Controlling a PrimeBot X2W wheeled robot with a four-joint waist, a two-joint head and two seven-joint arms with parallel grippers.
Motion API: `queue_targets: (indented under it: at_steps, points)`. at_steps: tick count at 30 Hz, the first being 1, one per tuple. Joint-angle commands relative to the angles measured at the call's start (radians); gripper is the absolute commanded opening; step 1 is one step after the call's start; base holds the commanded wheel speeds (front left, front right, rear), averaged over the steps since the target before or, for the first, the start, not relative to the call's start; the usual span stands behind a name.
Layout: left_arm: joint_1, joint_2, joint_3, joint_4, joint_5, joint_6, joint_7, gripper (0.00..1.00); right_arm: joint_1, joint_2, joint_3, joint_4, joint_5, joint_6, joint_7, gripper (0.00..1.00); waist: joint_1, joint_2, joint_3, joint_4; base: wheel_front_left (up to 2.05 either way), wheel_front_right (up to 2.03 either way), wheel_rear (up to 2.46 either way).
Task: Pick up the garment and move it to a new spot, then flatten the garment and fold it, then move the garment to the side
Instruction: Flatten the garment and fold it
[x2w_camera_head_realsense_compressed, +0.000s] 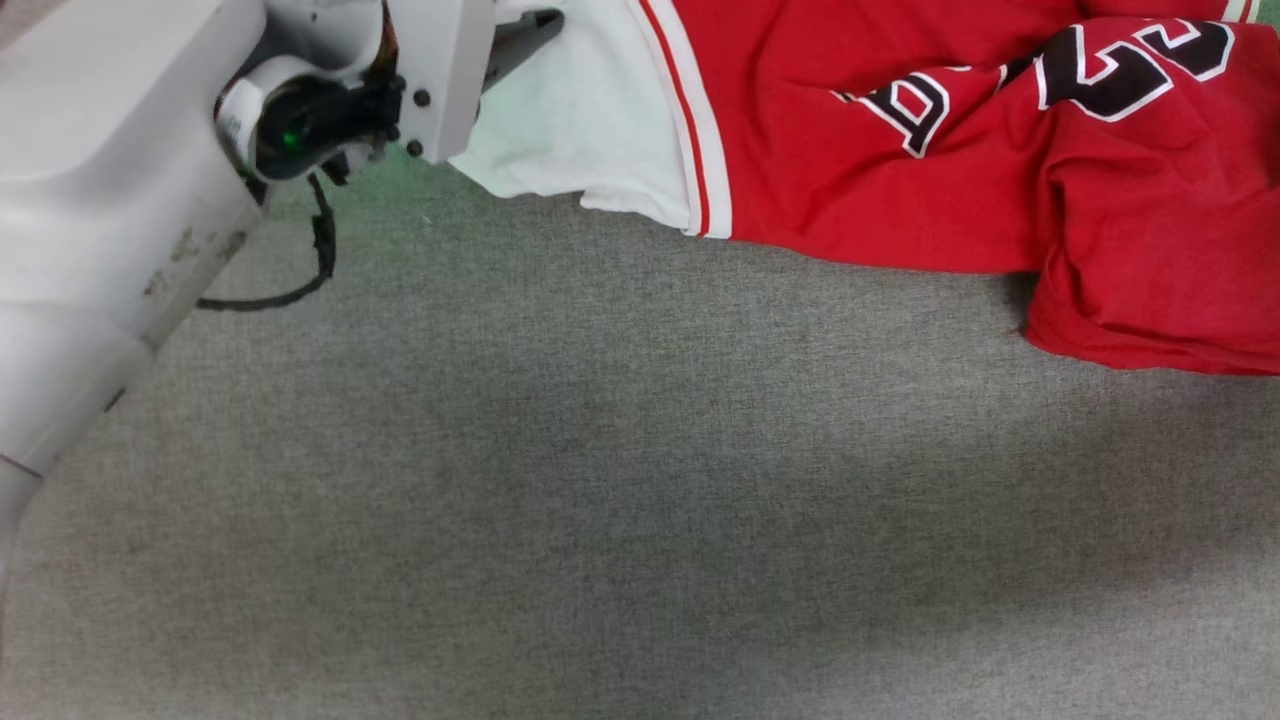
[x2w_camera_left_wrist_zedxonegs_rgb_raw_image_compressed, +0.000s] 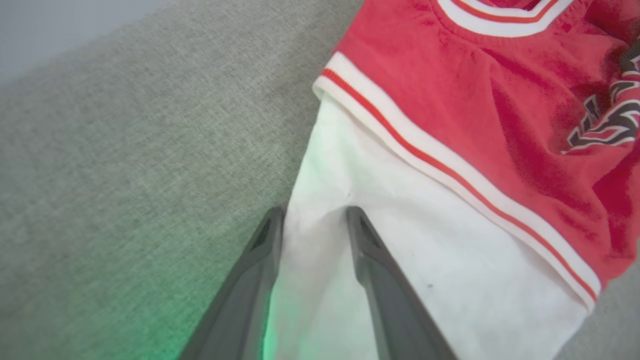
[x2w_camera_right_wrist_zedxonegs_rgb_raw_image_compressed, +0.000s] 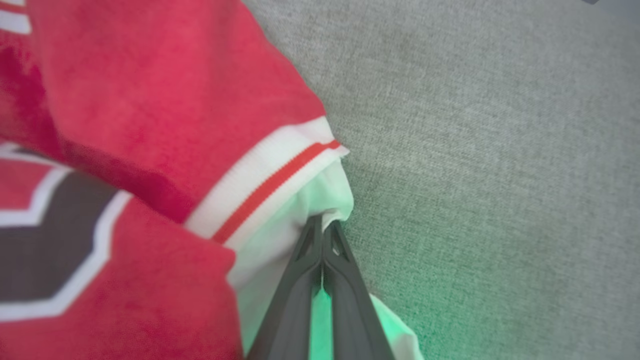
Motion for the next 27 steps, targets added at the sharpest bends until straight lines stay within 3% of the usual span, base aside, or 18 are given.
queue_targets:
  at_steps: [1, 7, 16, 23, 27]
  points:
    - [0.043, -0.006, -0.026, -0.014, -0.035, 0.0, 0.023, 0.0, 0.045, 0.011, 0.052, 0.033, 0.007, -0.001, 0.005, 0.0, 0.0, 0.0, -0.003, 0.002, 0.0, 0.0, 0.0]
    - [0.005, 0.009, -0.021, 0.002, -0.038, 0.001, -0.069, 0.0, -0.017, -0.007, 0.068, 0.037, 0.012, -0.002, -0.109, 0.0, 0.0, 0.0, -0.008, 0.022, 0.0, 0.0, 0.0]
    - [-0.061, 0.001, 0.007, 0.138, -0.037, 0.001, -0.363, 0.0, -0.179, 0.019, 0.036, 0.165, -0.067, -0.001, -0.292, 0.0, 0.0, 0.0, -0.065, 0.046, 0.0, 0.0, 0.0]
    - [-0.214, -0.047, 0.091, 0.357, -0.009, 0.001, -0.671, 0.0, -0.432, 0.155, -0.095, 0.457, -0.242, -0.001, -0.513, 0.0, 0.0, 0.0, -0.121, 0.046, 0.0, 0.0, 0.0]
    - [-0.331, -0.076, 0.174, 0.452, -0.021, 0.001, -0.75, 0.0, -0.574, 0.237, -0.183, 0.621, -0.314, -0.002, -0.653, 0.0, 0.0, 0.0, -0.158, 0.051, 0.0, 0.0, 0.0]
